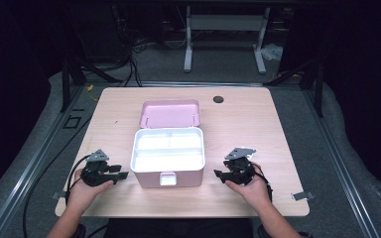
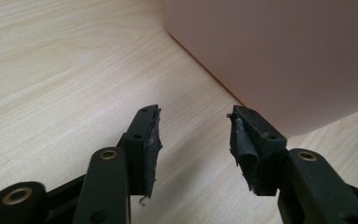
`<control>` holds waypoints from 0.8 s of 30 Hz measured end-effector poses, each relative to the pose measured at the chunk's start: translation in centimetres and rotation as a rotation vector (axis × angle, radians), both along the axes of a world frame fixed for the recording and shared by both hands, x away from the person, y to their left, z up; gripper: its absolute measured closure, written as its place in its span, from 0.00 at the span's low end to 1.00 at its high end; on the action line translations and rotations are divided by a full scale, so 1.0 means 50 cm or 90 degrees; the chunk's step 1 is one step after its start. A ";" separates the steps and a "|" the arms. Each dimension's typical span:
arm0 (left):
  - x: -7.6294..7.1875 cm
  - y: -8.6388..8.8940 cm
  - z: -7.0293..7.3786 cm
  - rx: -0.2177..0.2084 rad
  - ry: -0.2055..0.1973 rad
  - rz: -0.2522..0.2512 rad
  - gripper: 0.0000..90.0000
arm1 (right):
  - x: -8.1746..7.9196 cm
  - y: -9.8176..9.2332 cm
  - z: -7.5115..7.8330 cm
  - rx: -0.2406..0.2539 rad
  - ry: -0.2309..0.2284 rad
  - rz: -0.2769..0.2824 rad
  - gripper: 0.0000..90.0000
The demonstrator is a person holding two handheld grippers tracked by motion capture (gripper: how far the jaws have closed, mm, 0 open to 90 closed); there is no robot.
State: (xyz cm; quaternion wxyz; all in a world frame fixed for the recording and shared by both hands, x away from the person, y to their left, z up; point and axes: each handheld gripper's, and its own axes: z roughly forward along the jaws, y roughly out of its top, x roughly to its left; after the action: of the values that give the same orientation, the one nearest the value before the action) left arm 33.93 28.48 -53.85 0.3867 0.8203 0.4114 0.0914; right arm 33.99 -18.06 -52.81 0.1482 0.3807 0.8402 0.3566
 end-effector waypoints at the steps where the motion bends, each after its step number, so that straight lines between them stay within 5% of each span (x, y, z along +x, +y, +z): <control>1: 0.000 0.000 0.001 -0.005 0.002 0.002 0.59 | 0.000 -0.001 0.000 0.004 -0.001 0.000 0.52; 17: 0.001 -0.006 0.004 0.010 0.021 0.001 0.58 | 0.000 -0.002 -0.004 0.016 0.019 0.007 0.55; 24: 0.001 -0.002 0.012 -0.012 0.020 0.015 0.57 | 0.000 -0.004 -0.002 0.021 0.018 0.002 0.55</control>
State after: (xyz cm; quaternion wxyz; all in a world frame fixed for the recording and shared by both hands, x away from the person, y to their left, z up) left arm 34.00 28.37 -53.27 0.3867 0.8132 0.4277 0.0793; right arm 33.99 -18.27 -52.90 0.1295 0.3868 0.8368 0.3651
